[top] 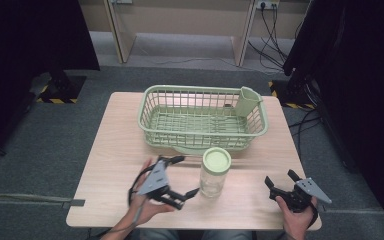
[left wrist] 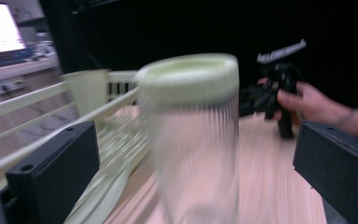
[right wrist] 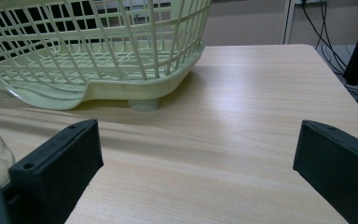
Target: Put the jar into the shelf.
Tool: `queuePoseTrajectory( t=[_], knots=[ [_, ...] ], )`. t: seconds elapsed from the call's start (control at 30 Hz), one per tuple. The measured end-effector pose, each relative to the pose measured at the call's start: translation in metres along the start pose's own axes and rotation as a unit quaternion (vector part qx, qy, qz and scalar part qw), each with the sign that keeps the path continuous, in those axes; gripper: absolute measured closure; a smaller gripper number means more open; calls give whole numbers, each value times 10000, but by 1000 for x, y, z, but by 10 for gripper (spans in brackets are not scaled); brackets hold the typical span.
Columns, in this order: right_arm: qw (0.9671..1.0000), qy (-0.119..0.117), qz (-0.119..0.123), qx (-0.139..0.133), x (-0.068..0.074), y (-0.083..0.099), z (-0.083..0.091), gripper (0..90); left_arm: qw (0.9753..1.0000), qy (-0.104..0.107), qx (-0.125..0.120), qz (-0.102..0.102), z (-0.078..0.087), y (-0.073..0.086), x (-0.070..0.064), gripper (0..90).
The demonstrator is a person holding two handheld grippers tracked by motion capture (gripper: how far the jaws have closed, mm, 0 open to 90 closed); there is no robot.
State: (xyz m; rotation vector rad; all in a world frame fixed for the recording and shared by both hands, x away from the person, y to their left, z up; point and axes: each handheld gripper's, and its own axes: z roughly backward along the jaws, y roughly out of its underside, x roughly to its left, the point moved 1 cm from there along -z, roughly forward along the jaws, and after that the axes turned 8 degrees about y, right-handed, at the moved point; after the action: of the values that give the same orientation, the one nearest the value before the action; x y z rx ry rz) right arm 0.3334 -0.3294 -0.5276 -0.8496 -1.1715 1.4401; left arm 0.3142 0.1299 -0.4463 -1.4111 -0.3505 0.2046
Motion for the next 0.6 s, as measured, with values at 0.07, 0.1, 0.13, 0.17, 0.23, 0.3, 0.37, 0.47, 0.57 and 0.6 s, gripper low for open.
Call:
queuePoseTrajectory(
  t=[0.07, 0.1, 0.13, 0.17, 0.23, 0.3, 0.37, 0.47, 0.57, 0.6],
  knots=[
    [10000, 7, -3, 4, 0, 0, 0, 11, 9999, -158, 55, 38, 17, 8, 1, 0],
    [10000, 11, 1, 15, 0, 0, 0, 11, 9994, -304, 61, 164, 32, 16, 3, 0],
    [10000, 16, 35, 22, 1, 0, -1, 11, 9978, -512, 25, 423, 58, 30, 6, 0],
    [10000, 25, 48, 29, 1, 0, -1, 11, 9978, -512, 25, 423, 58, 30, 6, 0],
    [10000, 26, 73, 31, 2, 0, -1, 11, 9964, -634, 34, 565, 74, 42, 9, 0],
    [9999, 31, 86, 41, 2, 0, -1, 11, 9949, -725, -21, 698, 81, 50, 10, 0],
    [10000, 25, 60, 17, 1, 0, 0, 11, 9939, -771, -88, 786, 83, 53, 12, 0],
    [10000, 12, 39, 7, 1, 0, 0, 11, 9938, -641, -222, 882, 74, 51, 13, 0],
    [10000, 9, 51, 10, 1, 0, 0, 11, 9947, -577, -214, 821, 67, 48, 13, 0],
    [10000, 6, 51, 5, 1, 0, 0, 11, 9953, -493, -246, 793, 61, 44, 13, 0]
  ],
)
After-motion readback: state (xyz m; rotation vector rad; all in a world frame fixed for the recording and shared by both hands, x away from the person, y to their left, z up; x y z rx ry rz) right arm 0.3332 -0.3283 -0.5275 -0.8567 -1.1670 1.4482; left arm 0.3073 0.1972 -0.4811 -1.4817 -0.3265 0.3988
